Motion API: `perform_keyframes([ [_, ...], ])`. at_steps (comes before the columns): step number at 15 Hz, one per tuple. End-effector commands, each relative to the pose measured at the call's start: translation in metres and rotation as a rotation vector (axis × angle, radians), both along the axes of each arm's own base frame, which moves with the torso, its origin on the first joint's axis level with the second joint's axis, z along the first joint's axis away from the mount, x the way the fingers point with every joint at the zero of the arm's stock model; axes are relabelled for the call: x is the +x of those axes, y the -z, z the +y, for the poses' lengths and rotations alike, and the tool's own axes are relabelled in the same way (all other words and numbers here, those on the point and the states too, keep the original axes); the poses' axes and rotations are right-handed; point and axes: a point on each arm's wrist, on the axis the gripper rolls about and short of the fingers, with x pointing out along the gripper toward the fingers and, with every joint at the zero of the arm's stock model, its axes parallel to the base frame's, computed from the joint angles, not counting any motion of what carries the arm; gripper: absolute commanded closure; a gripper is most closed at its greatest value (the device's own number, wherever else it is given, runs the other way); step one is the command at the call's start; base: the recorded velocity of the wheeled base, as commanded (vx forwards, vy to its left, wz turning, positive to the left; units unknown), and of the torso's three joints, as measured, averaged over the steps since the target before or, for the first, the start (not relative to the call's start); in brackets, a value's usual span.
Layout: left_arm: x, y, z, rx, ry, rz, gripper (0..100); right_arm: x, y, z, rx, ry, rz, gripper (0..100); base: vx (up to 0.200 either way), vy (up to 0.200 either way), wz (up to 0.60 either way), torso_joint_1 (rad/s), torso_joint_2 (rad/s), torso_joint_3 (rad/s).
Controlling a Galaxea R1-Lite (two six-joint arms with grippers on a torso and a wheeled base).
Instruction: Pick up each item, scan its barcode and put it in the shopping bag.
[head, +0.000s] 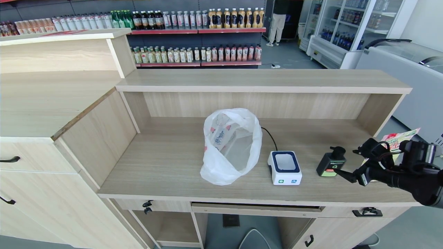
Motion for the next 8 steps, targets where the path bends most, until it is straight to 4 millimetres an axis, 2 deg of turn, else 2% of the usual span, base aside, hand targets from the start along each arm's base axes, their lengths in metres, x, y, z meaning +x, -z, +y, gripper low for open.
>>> perform_keyframes([
  [1, 0.000, 0.000, 0.000, 0.000, 0.000, 0.000, 0, 0.009, 0.007, 0.004, -0.009, -0.025, 0.003, 0, 0.000, 0.000, 0.00, 0.000, 0.00, 0.000],
  [8, 0.000, 0.000, 0.000, 0.000, 0.000, 0.000, 0, 0.029, 0.025, 0.007, -0.065, -0.177, -0.043, 0, 0.000, 0.000, 0.00, 0.000, 0.00, 0.000],
])
